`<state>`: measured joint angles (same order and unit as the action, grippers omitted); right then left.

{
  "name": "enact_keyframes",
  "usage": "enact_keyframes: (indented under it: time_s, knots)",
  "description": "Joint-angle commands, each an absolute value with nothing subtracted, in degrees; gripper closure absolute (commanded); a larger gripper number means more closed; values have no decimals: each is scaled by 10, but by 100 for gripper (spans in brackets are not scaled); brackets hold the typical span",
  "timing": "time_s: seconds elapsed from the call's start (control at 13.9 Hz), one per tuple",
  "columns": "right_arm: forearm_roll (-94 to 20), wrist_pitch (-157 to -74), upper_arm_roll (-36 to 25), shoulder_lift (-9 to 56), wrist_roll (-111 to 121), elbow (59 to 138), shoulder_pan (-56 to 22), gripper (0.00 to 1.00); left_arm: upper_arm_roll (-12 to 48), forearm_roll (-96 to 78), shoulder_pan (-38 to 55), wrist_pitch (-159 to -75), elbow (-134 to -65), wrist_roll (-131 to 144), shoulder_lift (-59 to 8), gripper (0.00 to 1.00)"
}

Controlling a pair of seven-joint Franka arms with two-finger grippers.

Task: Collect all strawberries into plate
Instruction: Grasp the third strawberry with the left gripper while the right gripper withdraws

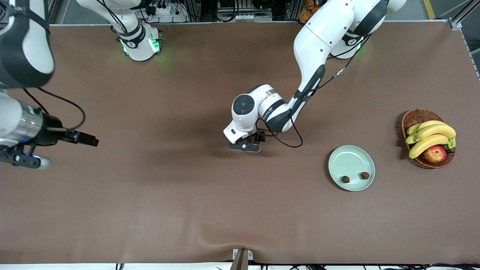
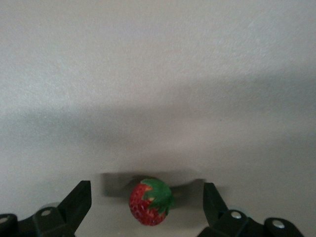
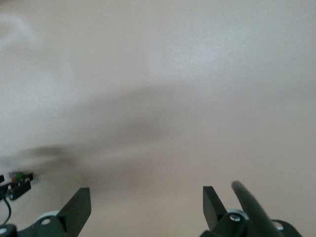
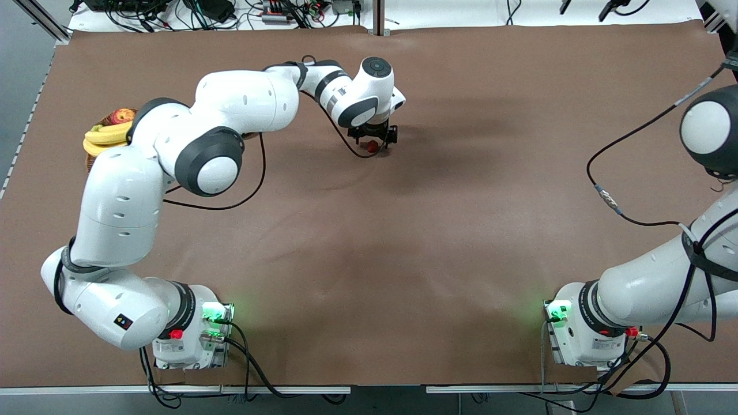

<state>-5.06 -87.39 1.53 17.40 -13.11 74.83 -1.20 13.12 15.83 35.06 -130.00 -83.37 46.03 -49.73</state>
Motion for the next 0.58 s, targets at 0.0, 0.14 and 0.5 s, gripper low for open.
enact_keyframes:
  time_s: [0.0, 0.14, 0.5]
  knots:
    - [-30, -872, 22, 108, -105, 805, 2, 0, 132, 162, 351, -1294, -837, 459, -494, 0]
    - [-30, -876, 25, 55, -105, 854, 10, 0, 132, 161, 350, -1293, -837, 461, -493, 0]
    - [-25, -872, 24, -16, -105, 918, 10, 0, 132, 156, 350, -1279, -835, 462, -492, 94]
